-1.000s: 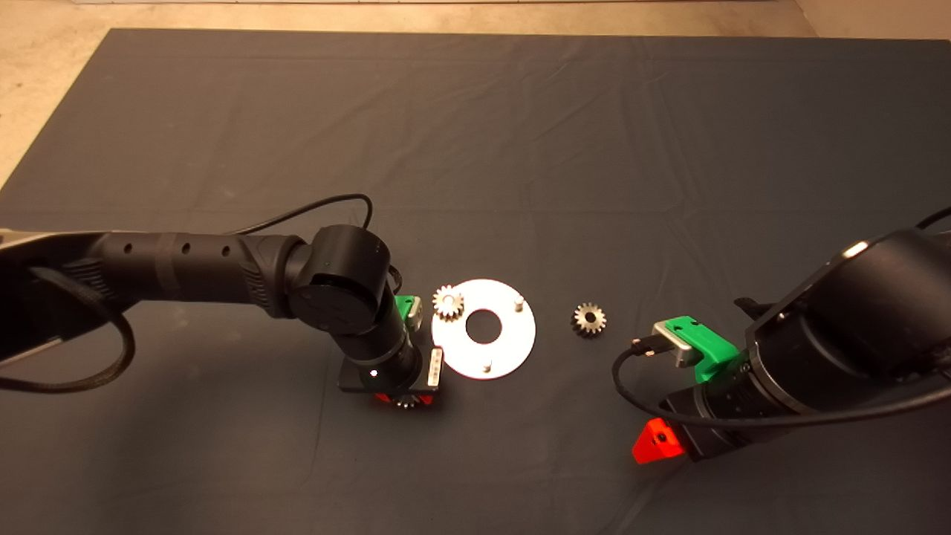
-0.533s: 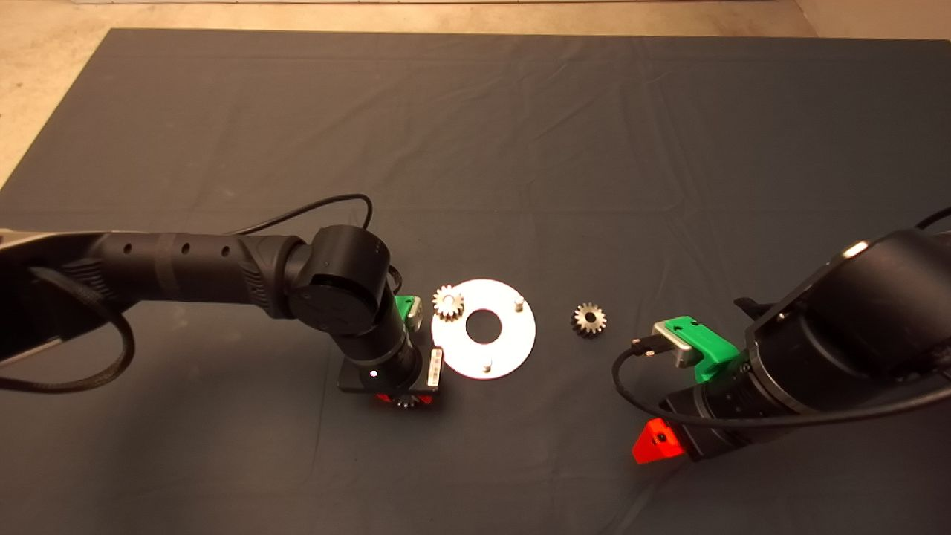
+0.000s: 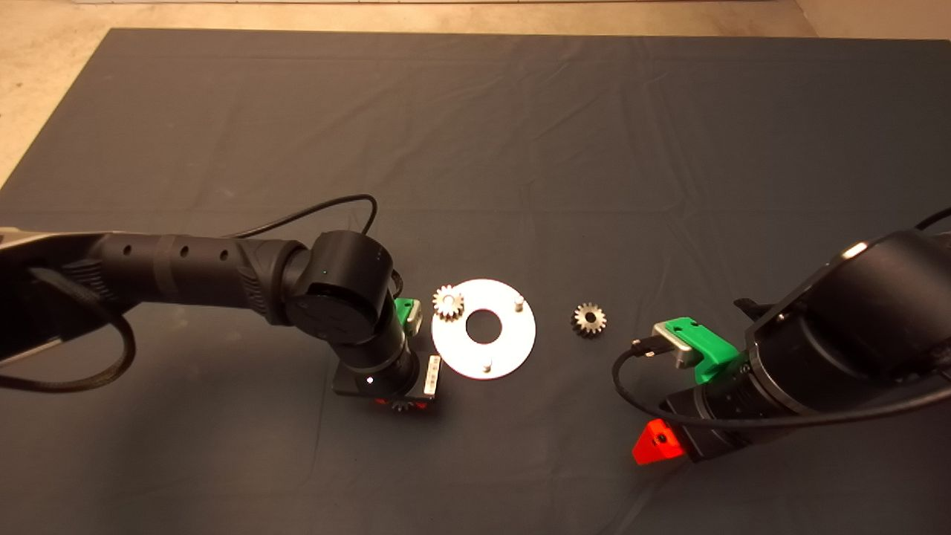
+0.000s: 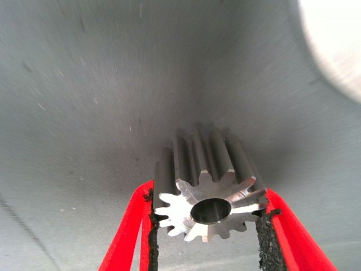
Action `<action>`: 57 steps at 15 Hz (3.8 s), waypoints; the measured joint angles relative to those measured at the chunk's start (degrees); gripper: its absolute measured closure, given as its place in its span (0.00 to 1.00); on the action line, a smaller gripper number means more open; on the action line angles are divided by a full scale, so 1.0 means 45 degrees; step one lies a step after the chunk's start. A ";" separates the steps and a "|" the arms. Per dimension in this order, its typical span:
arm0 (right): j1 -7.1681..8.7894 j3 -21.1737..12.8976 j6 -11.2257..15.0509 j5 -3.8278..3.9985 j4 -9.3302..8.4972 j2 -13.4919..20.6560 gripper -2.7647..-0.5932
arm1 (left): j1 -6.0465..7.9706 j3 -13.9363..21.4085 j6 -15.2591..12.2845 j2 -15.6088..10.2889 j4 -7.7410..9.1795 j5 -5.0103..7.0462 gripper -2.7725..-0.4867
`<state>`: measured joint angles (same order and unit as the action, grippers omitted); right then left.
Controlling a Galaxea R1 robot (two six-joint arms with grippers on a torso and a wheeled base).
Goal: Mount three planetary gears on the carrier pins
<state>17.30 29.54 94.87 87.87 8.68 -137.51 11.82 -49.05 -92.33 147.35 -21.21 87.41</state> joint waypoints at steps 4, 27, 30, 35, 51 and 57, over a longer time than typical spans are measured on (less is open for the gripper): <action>0.0000 0.0000 0.0000 -0.0005 0.0000 0.0005 0.01 | 0.0912 0.0257 -0.0290 0.0090 0.0257 0.0004 0.83; 0.0000 0.0000 0.0000 0.0005 -0.0003 0.0054 0.01 | 0.1468 -0.1520 -0.1341 0.3664 0.1149 0.0009 0.84; 0.0003 0.0000 0.0000 0.0000 0.0000 0.0049 0.01 | 0.1611 -0.1766 -0.1392 0.3732 0.1197 0.0031 0.84; 0.0000 0.0000 0.0000 0.0000 -0.0005 0.0052 0.01 | 0.1745 -0.2211 -0.1403 0.3805 0.1384 0.0023 0.84; 0.0000 0.0000 0.0000 0.0000 -0.0005 0.0049 0.01 | 0.1750 -0.2603 -0.1764 0.3841 0.1983 0.0020 0.84; 0.0003 0.0000 0.0000 0.0000 -0.0005 0.0049 0.01 | 0.1745 -0.2679 -0.1764 0.3841 0.2007 0.0018 0.84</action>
<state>17.31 29.54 94.87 87.87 8.66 -137.29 19.68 -61.11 -100.27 164.63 -12.18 87.49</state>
